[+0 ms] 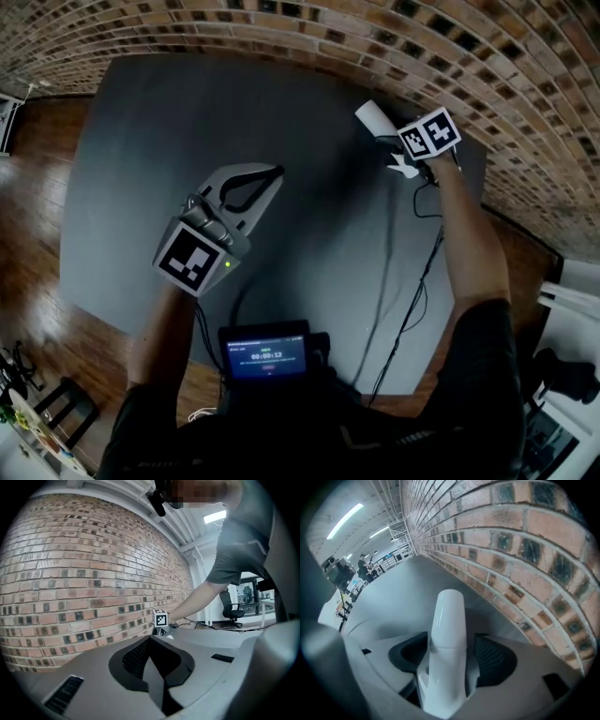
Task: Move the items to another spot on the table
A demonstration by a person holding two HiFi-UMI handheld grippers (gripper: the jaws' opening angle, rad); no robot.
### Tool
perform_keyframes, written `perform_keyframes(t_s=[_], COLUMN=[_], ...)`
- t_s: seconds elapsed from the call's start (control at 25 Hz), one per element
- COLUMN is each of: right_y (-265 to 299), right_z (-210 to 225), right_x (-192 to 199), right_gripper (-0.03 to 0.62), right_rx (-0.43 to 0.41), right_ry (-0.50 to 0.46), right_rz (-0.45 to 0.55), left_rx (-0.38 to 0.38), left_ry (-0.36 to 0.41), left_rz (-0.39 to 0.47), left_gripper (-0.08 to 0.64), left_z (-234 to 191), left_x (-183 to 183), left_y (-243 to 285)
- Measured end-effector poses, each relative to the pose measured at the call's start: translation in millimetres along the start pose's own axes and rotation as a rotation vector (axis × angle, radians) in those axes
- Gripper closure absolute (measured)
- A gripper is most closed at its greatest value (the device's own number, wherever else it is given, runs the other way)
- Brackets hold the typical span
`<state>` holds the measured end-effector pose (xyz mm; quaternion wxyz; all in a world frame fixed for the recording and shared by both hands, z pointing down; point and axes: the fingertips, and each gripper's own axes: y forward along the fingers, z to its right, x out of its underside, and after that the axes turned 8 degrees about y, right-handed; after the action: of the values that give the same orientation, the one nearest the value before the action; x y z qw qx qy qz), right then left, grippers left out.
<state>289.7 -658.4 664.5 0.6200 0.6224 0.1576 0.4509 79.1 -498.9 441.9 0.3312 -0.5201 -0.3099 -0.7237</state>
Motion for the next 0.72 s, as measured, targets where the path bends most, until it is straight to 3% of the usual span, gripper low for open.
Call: perform_keyframes(t_s=[0.04,0.32,0.56,0.6,0.72], right_y=[-7.4,-83.6,-160.1,-174.2,-226.3], right_z=[-1.0,-26.6,-94.5,-106.4,-138.0], right_x=[-2.7,-20.7,-3.4,1.7,14.7], right_gripper=[0.256,0.256,0.256,0.262,0.368], right_rx=[0.005,0.027,-0.003,-0.002,0.009], right_ry=[0.002,-0.054,-0.15,-0.171,-0.214], right_rz=[0.016,0.129,0.197,0.213,0.309], left_rx=[-0.005,-0.019,-0.029,-0.034,-0.034], left_ry=[0.007,0.062,0.101,0.107,0.117], left_rz=[0.005,0.066,0.106,0.117,0.16], left_gripper=[0.557,0.557,0.557,0.557,0.557], left_z=[0.4,15.7,62.0,71.1,98.7], left_x=[-3.8,-53.7,-104.4,-114.5,-149.1], left_y=[-3.0,-22.2,-52.3,-57.3,-70.3])
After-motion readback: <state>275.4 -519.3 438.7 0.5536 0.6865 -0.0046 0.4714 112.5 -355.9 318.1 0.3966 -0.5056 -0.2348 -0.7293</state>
